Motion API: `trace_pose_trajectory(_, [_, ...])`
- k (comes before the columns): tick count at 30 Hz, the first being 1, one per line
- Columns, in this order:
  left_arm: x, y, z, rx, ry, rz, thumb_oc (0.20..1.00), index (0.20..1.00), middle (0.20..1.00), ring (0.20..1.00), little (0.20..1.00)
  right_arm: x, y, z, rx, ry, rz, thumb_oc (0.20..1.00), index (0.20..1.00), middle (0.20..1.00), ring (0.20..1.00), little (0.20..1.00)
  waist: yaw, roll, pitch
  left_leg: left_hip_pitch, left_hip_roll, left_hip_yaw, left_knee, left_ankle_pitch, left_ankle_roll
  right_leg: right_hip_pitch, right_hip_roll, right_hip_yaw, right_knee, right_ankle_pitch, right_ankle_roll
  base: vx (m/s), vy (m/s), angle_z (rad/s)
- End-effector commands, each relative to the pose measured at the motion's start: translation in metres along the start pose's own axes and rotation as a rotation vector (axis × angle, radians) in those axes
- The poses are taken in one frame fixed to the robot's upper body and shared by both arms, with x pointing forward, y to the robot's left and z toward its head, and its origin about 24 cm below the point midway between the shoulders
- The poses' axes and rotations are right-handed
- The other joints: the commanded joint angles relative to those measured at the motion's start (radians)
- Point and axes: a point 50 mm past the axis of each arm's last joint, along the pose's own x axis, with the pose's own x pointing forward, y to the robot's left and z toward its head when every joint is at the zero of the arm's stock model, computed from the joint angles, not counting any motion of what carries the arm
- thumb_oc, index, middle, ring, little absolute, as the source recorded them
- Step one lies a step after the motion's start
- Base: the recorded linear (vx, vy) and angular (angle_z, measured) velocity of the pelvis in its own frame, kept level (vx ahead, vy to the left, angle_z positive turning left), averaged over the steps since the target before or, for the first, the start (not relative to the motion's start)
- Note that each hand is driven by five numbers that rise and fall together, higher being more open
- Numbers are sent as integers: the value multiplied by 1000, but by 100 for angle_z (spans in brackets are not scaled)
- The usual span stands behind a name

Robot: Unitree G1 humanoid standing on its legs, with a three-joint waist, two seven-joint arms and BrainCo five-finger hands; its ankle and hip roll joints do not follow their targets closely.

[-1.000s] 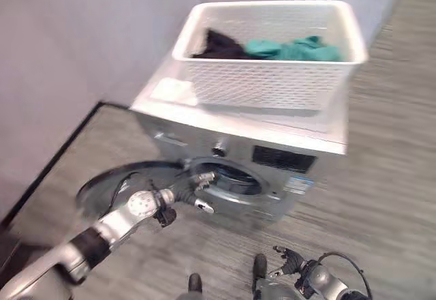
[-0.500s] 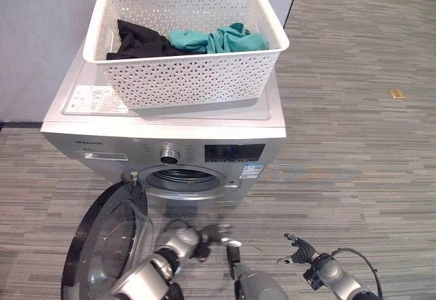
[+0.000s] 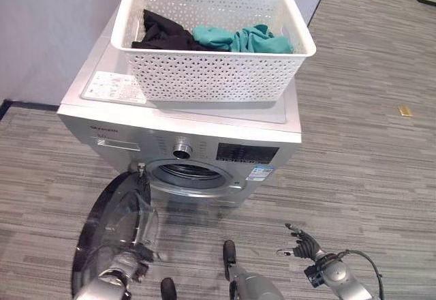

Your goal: Grab the laundry basket,head to the washer,open it,put in the laundry and shut it.

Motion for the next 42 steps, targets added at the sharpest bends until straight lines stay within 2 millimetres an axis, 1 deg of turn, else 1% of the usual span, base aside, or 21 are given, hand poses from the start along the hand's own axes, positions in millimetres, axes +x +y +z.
trace_pose_trajectory(1, [-5,61,10,-31,2,214,1000,1000,1000,1000,1000,-3,-12,8,41,-61,-35,1000,1000,1000,1000,1000,12,-28,35,-22,-15,3,10,3,21,66,-90,13,8,-117,116,0,0,0])
trace_pose_trajectory(2, [-8,72,11,-43,-6,258,1000,1000,1000,1000,1000,-5,-10,5,39,-54,-26,1000,1000,1000,1000,1000,18,-30,35,-15,-11,4,10,0,20,74,-87,13,8,-121,116,0,0,0])
trace_pose_trajectory(4, [-8,76,13,-73,-21,272,1000,1000,1000,1000,1000,-7,-10,2,39,-48,-23,1000,1000,1000,1000,1000,21,-34,31,-15,-11,4,10,1,19,77,-88,12,8,-123,117,0,0,0])
trace_pose_trajectory(6, [-8,76,16,-147,-60,286,1000,1000,1000,1000,1000,-10,-9,-11,114,-9,-43,1000,1000,1000,1000,1000,31,-32,30,-3,-10,3,10,-2,19,95,-90,3,8,-129,120,17,17,4])
trace_pose_trajectory(10, [-8,73,13,-188,-73,287,1000,1000,1000,1000,1000,-12,-9,-18,197,9,-68,1000,1000,1000,1000,1000,34,-32,27,10,-8,7,10,-6,17,108,-89,2,8,-132,121,25,27,9])
trace_pose_trajectory(12, [-8,70,6,-250,-84,294,1000,1000,1000,1000,1000,-16,-15,-27,320,24,-146,1000,1000,1000,1000,1000,37,-33,18,40,-2,19,10,-15,14,134,-88,3,8,-139,125,62,59,3])
trace_pose_trajectory(16, [-6,55,11,-296,-131,263,1000,1000,1000,1000,1000,-24,-45,-37,450,28,-344,1000,1000,1000,1000,1000,37,-31,15,59,-6,59,41,11,15,167,-116,-13,8,-143,129,10,130,3])
trace_pose_trajectory(17, [-6,49,19,-327,-170,252,1000,1000,1000,1000,1000,-31,-67,-36,447,8,-444,1000,1000,1000,1000,1000,28,-28,27,38,-6,106,122,-42,19,196,-140,-29,8,-153,135,-86,163,9])
trace_pose_trajectory(18, [-6,48,19,-328,-171,251,1000,1000,1000,1000,1000,-32,-67,-36,447,8,-446,1000,1000,1000,1000,1000,29,-32,29,28,-9,113,129,-30,25,187,-144,-31,8,-142,130,-28,307,50])
trace_pose_trajectory(19, [-8,48,2,-384,-160,265,1000,1000,1000,1000,1000,-39,-98,-22,413,-57,-587,1000,1000,1000,1000,1000,23,-16,17,52,-24,133,143,-80,46,208,-153,-23,8,-131,138,-21,180,39])
trace_pose_trajectory(20, [-8,47,2,-384,-160,265,1000,1000,1000,1000,1000,-39,-97,-22,413,-56,-587,1000,1000,1000,1000,1000,23,-15,17,53,-24,134,144,-80,46,209,-153,-23,8,-131,138,64,371,21])
trace_pose_trajectory(21, [-9,43,-12,-410,-141,266,1000,1000,1000,1000,1000,-47,-123,-2,369,-147,-721,1000,1000,1000,1000,1000,26,-7,6,66,-48,134,162,-117,74,218,-169,-12,8,-117,149,28,186,-47])
trace_pose_trajectory(23, [-9,41,-15,-410,-135,264,1000,1000,1000,1000,1000,-54,-134,8,351,-194,-789,1000,1000,1000,1000,1000,24,-1,-1,77,-64,130,160,-132,88,221,-181,-10,16,-109,154,30,281,-42])
trace_pose_trajectory(24, [-9,38,-17,-410,-122,260,1000,1000,1000,1000,1000,-68,-152,21,311,-259,-912,1000,1000,1000,1000,1000,18,15,-6,89,-90,118,159,-147,110,216,-201,-5,70,-116,162,39,380,-8])
trace_pose_trajectory(27, [-8,35,-10,-398,-139,253,1000,1000,1000,1000,1000,-92,-176,49,231,-387,-1088,1000,1000,1000,1000,1000,1,49,-10,123,-132,67,134,-150,149,189,-216,16,243,-142,157,38,355,22])
trace_pose_trajectory(28, [-7,31,-3,-373,-150,234,1000,1000,1000,1000,1000,-108,-191,70,154,-465,-1197,1000,1000,1000,1000,1000,-18,69,5,151,-157,14,125,-154,180,125,-205,61,453,-124,152,58,352,53])
trace_pose_trajectory(31, [-6,30,3,-345,-156,239,1000,1000,1000,1000,1000,-124,-199,87,63,-522,-1286,1000,1000,1000,1000,1000,-36,76,16,176,-170,-21,123,-163,191,70,-184,99,563,-123,145,47,133,84])
trace_pose_trajectory(35, [-5,30,7,-274,-142,234,1000,1000,1000,1000,1000,-154,-217,117,7,-675,-1394,1000,1000,1000,1000,1000,-64,81,-9,194,-168,-90,128,-179,175,53,-148,142,438,-135,147,166,-19,77])
trace_pose_trajectory(37, [-4,36,6,-199,-111,244,1000,1000,1000,1000,1000,-173,-227,138,-29,-800,-1403,1000,1000,1000,1000,1000,-80,55,-29,231,-170,-133,124,-206,156,43,-129,213,225,-73,181,323,-107,87])
trace_pose_trajectory(40, [-5,46,7,-164,-107,253,1000,1000,1000,1000,1000,-183,-235,152,-115,-831,-1367,1000,1000,1000,1000,1000,-73,30,-37,280,-163,-149,115,-223,146,42,-125,216,156,-25,197,223,-82,61])
trace_pose_trajectory(42, [-6,49,6,-137,-105,248,1000,1000,1000,1000,1000,-193,-242,158,-200,-818,-1361,1000,1000,1000,1000,1000,-74,14,-52,314,-158,-162,96,-231,134,61,-121,222,143,-27,195,202,-76,84])
